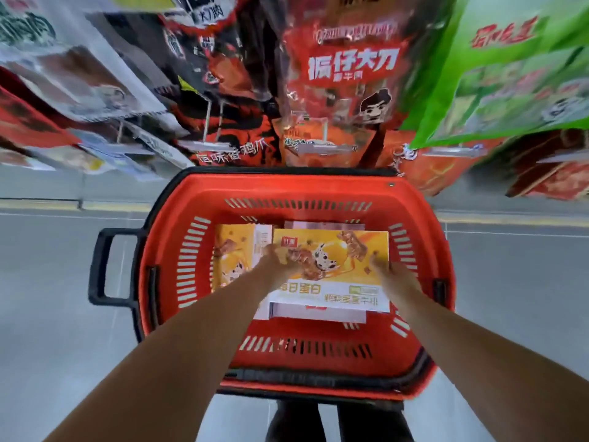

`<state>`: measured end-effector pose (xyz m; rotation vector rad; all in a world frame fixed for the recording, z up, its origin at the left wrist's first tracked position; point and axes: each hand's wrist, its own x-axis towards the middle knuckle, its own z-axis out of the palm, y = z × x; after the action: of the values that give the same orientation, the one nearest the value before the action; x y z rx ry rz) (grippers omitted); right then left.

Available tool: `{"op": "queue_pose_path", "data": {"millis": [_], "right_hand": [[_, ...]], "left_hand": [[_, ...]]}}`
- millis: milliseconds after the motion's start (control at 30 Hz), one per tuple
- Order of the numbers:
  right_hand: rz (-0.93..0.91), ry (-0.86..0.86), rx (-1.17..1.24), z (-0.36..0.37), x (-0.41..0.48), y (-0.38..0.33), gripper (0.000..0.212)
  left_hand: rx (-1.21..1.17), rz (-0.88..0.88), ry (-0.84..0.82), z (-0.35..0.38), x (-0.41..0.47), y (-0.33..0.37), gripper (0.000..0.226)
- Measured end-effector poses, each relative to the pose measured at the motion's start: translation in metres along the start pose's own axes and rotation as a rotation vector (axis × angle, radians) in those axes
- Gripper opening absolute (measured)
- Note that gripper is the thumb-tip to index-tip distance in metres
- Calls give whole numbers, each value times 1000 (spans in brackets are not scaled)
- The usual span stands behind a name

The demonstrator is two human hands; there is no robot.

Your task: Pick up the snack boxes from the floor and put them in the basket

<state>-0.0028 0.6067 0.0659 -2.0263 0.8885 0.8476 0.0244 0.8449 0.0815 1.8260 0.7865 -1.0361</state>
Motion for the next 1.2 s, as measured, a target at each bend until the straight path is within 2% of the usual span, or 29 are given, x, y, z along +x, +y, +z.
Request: {"op": "queue_pose_path", "data": {"millis": [67, 300, 400, 467, 567, 667, 767, 867, 1000, 1067, 1200], "right_hand": [[20, 10, 23, 19, 25, 4, 43], [28, 59, 48, 42, 72, -13, 34], [11, 42, 95, 47, 73, -20, 45], [-10, 11, 132, 48, 64, -26, 53], [-43, -7, 169, 37, 34, -34, 52], [-78, 48, 319, 12, -12, -41, 30], [-94, 86, 342, -24, -71, -41, 10], [-101, 206, 489, -59, -138, -43, 7], [-83, 314, 761, -90, -216, -30, 5], [-89, 367, 876, -104, -261, -26, 8], [-65, 469, 1057, -132, -325, -3, 26]], "left_hand": [[1, -4, 1, 3, 22, -5, 87], [47, 115, -75, 9, 71, 4, 48], [48, 127, -133, 21, 68, 19, 25], [128, 154, -156, 31, 56, 31, 28], [190, 143, -164, 38, 24, 45, 53], [206, 152, -157, 35, -22, 61, 47], [246, 208, -207, 32, -76, 72, 41], [226, 336, -200, 27, -135, 85, 35], [121, 413, -243, 23, -212, 100, 17], [95, 463, -277, 24, -249, 107, 10], [153, 559, -311, 32, -318, 119, 11]]}}
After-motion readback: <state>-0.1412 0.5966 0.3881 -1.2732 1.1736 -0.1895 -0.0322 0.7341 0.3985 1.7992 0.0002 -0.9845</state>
